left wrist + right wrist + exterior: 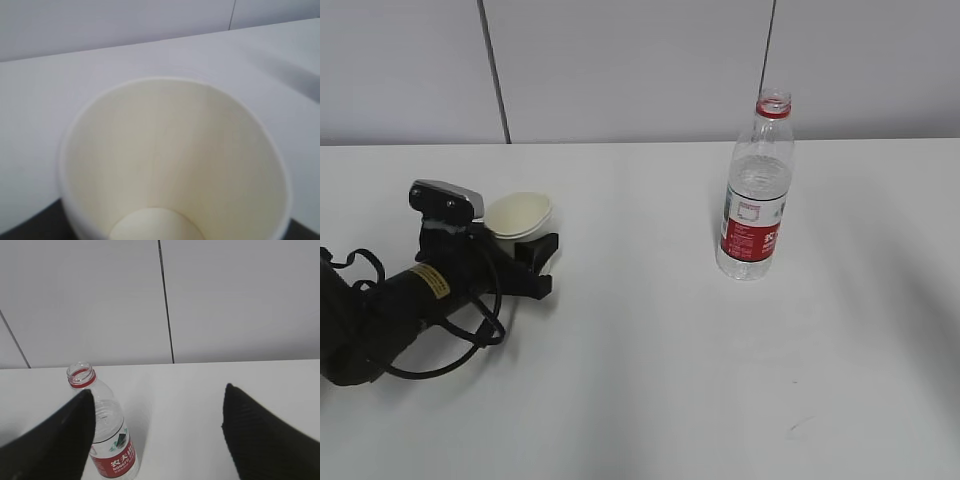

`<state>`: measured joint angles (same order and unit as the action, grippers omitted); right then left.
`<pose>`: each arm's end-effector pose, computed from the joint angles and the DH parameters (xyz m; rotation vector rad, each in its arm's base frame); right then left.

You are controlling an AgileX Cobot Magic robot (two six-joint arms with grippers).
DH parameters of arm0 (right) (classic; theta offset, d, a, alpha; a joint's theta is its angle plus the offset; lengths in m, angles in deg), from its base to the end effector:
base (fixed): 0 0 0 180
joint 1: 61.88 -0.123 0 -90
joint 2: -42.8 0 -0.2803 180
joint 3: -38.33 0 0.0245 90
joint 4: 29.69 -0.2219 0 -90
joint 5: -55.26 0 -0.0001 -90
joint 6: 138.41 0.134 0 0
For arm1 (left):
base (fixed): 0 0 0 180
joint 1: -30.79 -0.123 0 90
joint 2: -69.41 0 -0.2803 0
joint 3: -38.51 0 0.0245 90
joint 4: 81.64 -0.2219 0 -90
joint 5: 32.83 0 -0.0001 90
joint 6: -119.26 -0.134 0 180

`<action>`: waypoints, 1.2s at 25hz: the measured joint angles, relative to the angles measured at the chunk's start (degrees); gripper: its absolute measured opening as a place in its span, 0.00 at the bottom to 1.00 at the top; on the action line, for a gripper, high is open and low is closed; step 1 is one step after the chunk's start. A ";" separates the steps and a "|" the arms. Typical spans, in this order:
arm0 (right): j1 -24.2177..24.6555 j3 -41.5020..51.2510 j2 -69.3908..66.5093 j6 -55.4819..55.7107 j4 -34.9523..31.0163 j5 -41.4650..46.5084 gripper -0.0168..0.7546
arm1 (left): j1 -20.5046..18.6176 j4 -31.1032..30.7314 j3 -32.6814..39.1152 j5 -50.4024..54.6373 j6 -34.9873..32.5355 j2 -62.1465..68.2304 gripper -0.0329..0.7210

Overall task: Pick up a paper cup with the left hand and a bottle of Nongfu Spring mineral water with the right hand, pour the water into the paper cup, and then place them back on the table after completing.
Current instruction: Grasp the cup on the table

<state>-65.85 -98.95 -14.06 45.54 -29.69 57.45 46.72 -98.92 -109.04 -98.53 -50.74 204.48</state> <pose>0.2003 0.0139 0.3175 -0.0003 1.7773 0.0998 0.3709 -0.1436 0.0809 0.4042 1.7659 -0.4777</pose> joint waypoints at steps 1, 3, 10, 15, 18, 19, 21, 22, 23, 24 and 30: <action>0.00 0.00 0.00 0.00 0.00 0.00 0.78 | 0.00 -0.32 0.00 -0.12 0.00 0.00 0.58; 0.00 0.00 0.00 0.00 0.00 -0.04 0.78 | 0.00 -1.13 0.00 -0.24 0.00 0.00 0.55; 0.00 0.00 -1.19 0.00 0.00 -0.13 0.78 | 0.00 -1.94 0.00 -0.23 0.00 0.00 0.53; 0.00 0.00 -6.69 0.00 -0.32 -1.20 0.78 | 0.00 -2.14 0.00 -0.25 0.00 0.00 0.52; 0.00 0.00 -10.08 0.00 -0.68 -3.11 0.78 | 0.00 -2.14 0.00 -0.25 0.00 0.00 0.52; 0.00 0.00 -11.10 0.00 -0.68 -4.14 0.78 | 0.00 -2.14 0.00 -0.25 0.00 0.00 0.52; 0.00 0.00 -13.86 0.00 0.00 -6.38 0.78 | 0.00 -2.16 0.00 -0.25 0.00 0.00 0.52; 0.00 0.00 -15.43 0.00 0.46 -7.39 0.78 | 0.00 -2.16 0.00 -0.25 0.00 0.00 0.52; 0.00 0.00 -16.77 0.00 1.03 -8.78 0.78 | 0.00 -2.16 0.00 -0.25 0.00 0.00 0.52; 0.00 0.00 -18.43 0.00 1.26 -10.26 0.78 | 0.00 -2.16 0.00 -0.25 0.00 0.00 0.52; 0.00 0.00 -27.58 0.60 6.07 -18.75 0.78 | 0.00 -2.21 0.00 -0.29 0.00 0.00 0.52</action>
<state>-65.85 -98.95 -41.64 46.14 -23.62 38.70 46.72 -101.13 -109.04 -98.83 -50.74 204.48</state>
